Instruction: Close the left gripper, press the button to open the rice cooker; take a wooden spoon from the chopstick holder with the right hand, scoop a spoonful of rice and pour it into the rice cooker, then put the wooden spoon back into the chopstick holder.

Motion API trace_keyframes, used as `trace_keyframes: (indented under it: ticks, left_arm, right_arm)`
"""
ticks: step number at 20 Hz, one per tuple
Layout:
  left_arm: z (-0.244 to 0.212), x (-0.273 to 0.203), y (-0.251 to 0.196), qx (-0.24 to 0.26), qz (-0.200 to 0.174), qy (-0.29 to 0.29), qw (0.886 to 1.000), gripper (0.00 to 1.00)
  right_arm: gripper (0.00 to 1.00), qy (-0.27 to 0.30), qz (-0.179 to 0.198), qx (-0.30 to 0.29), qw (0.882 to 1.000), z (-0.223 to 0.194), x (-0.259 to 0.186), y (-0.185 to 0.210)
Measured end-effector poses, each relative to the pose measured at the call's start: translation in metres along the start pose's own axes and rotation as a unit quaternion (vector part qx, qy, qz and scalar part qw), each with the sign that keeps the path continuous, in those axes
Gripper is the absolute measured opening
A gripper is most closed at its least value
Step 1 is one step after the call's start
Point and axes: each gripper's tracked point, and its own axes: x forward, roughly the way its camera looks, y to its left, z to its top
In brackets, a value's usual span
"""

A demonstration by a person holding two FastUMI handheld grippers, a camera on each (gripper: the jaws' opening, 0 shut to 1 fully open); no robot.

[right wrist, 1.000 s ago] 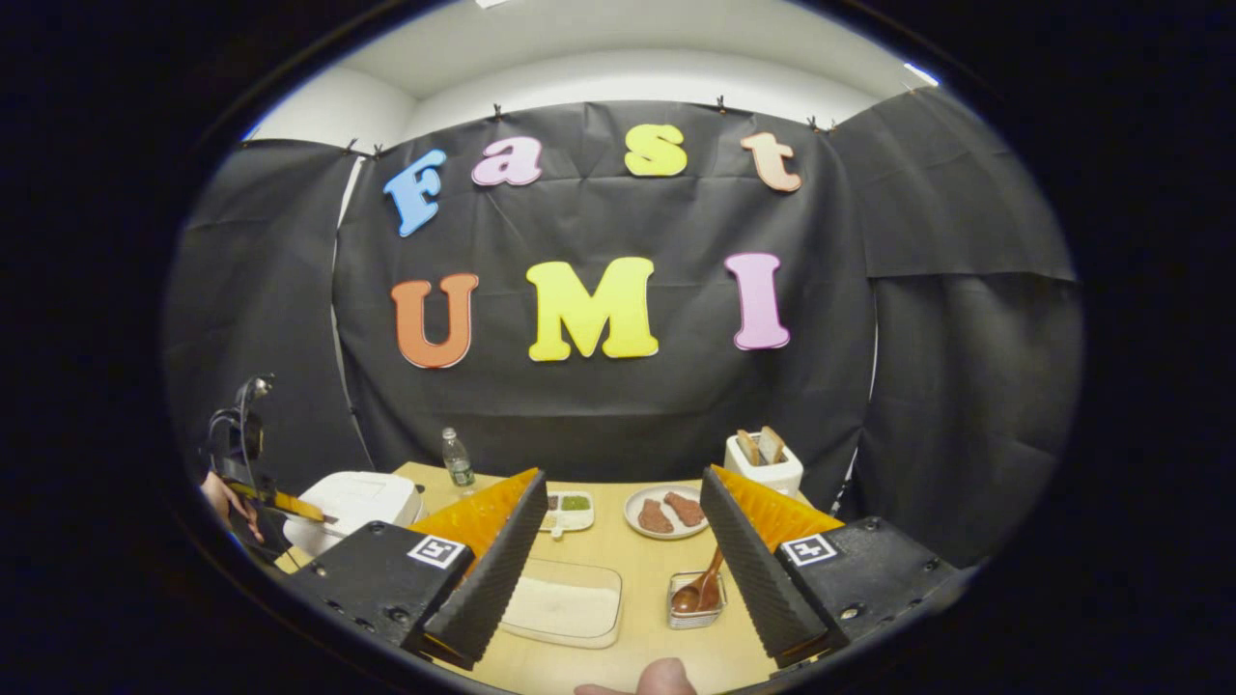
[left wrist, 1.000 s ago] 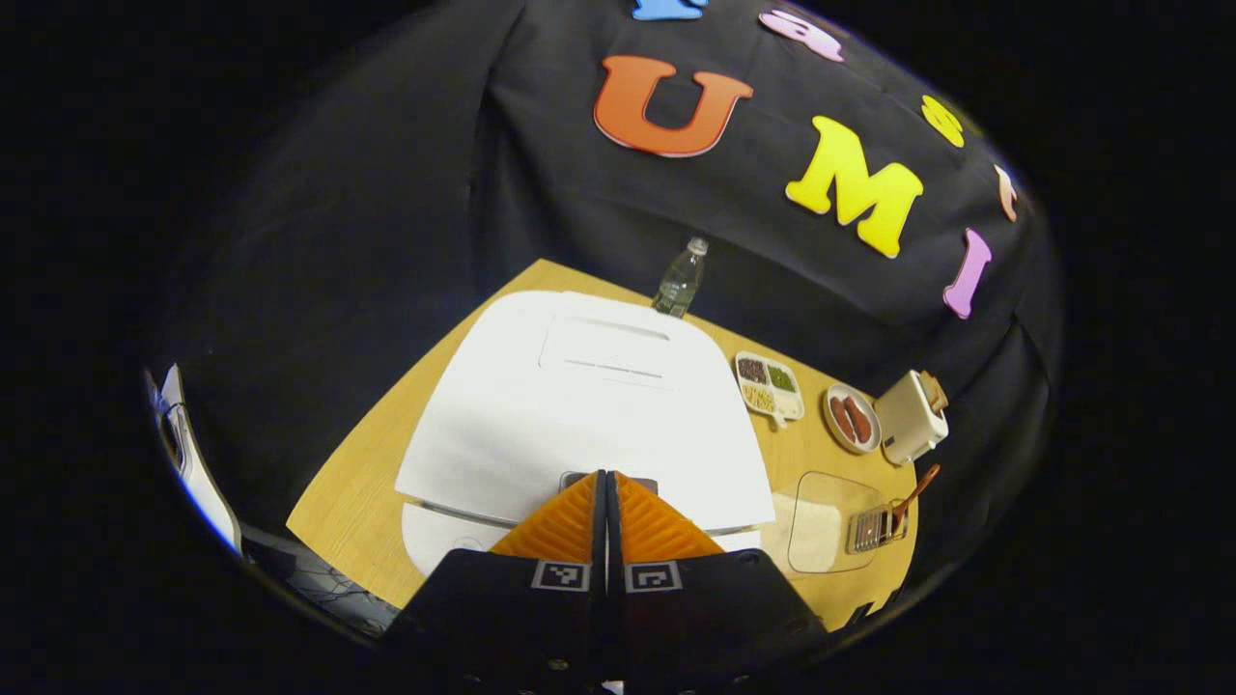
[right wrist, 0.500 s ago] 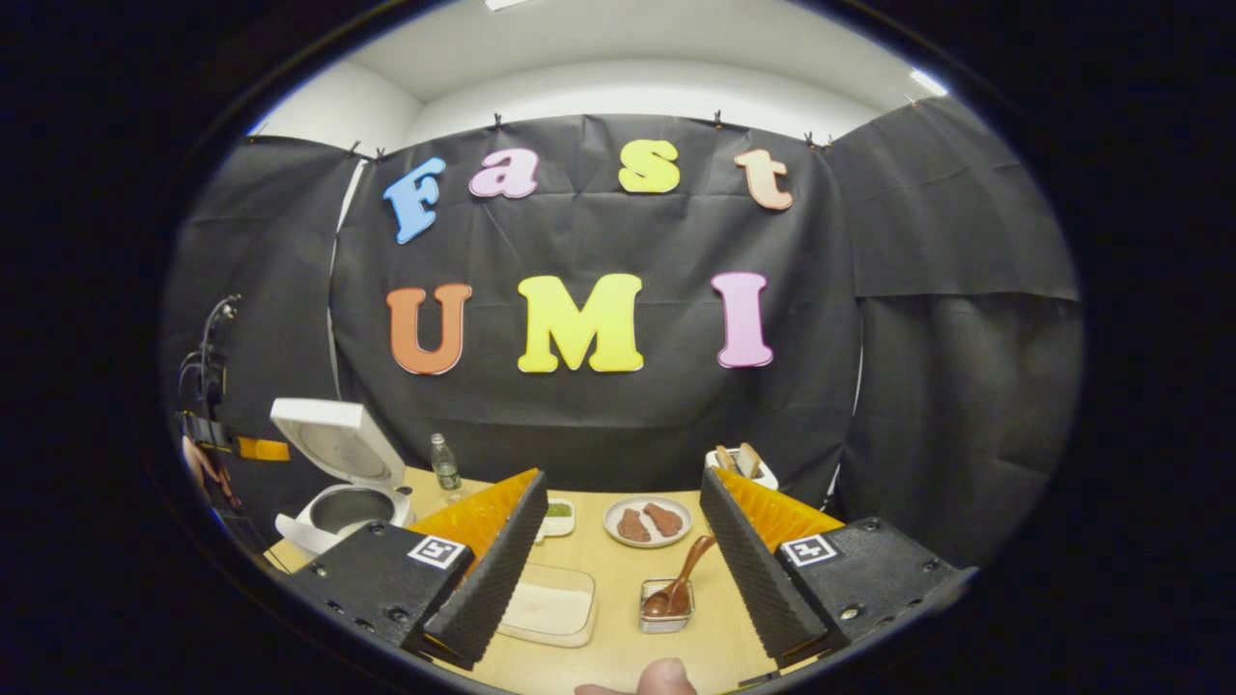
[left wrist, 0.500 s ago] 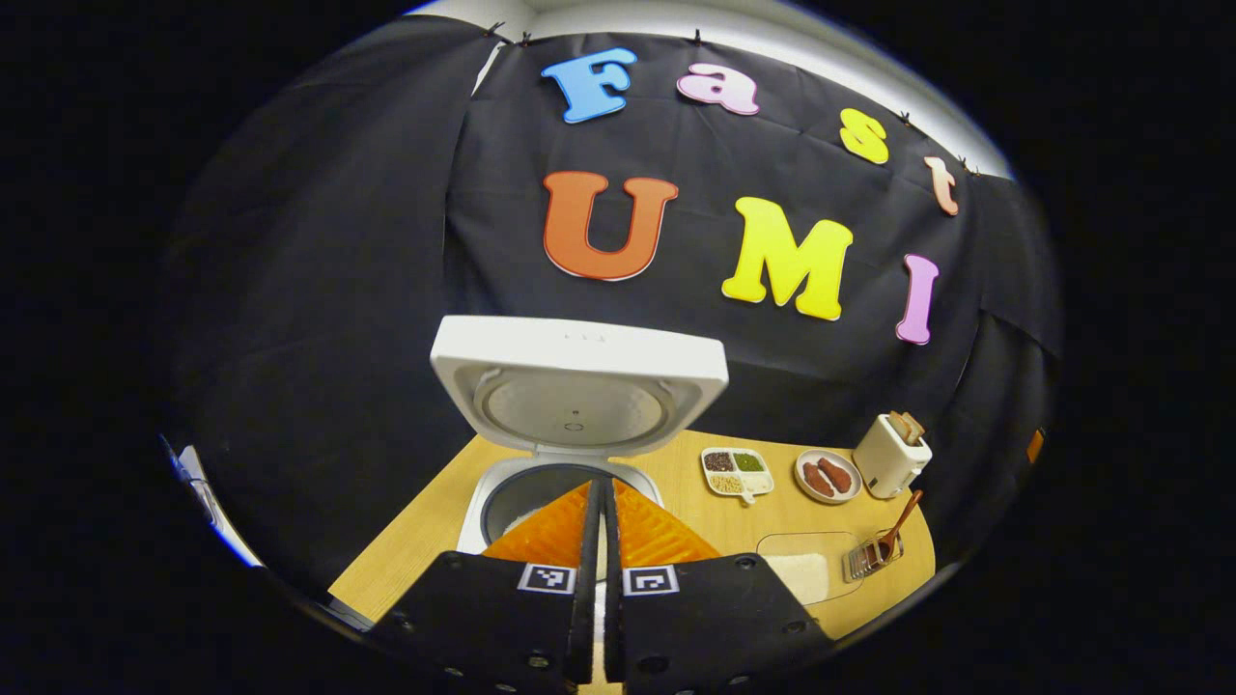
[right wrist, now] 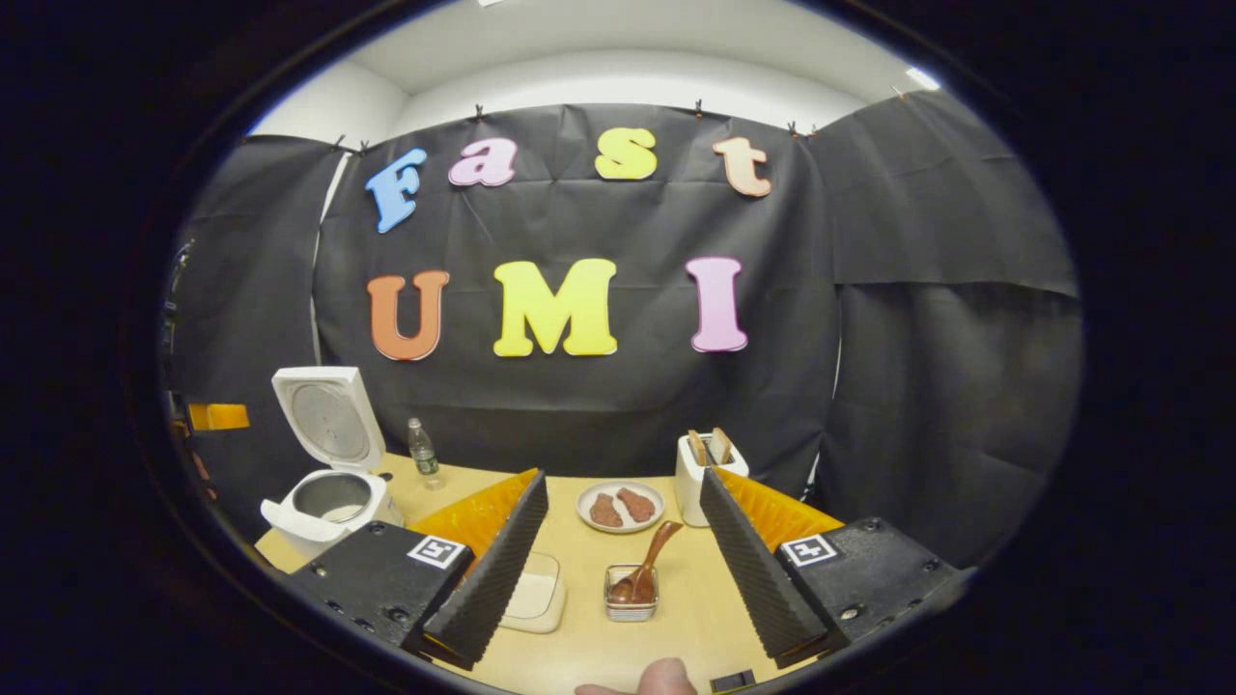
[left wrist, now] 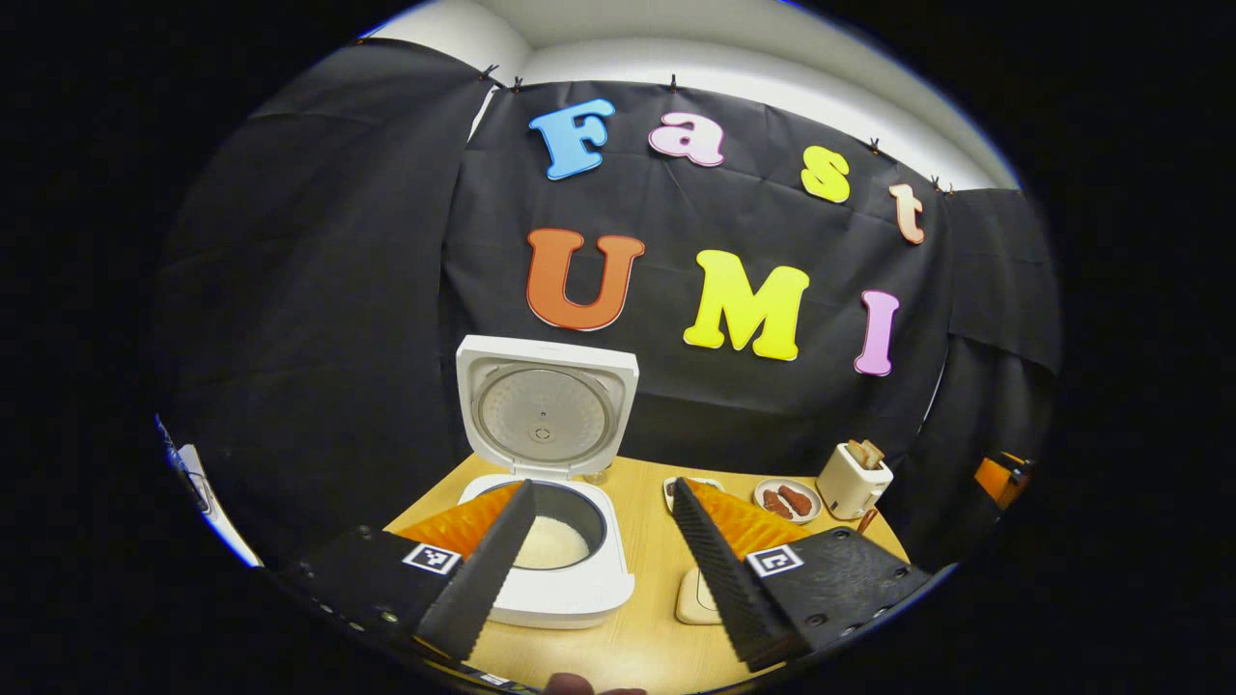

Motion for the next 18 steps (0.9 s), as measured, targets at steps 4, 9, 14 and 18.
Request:
trace_keyframes:
  ticks: [4, 9, 14, 18]
  left_arm:
    - [0.013, -0.015, -0.005, 0.005, 0.014, -0.028, 1.000, 0.94]
    - [0.007, -0.035, -0.023, 0.017, 0.029, -0.042, 0.999, 0.94]
    - [0.006, -0.048, -0.036, 0.020, 0.048, -0.062, 0.997, 0.94]
    - [0.008, -0.046, -0.043, 0.011, 0.075, -0.069, 0.995, 0.94]
  right_arm:
    - [1.00, 0.024, 0.007, 0.009, 1.000, -0.018, 0.021, -0.012]
    - [1.00, 0.074, 0.024, 0.037, 0.996, -0.061, 0.063, -0.025]
    - [1.00, 0.140, 0.051, 0.048, 0.988, -0.125, 0.122, -0.035]
    - [1.00, 0.193, 0.061, 0.066, 0.977, -0.176, 0.168, -0.044]
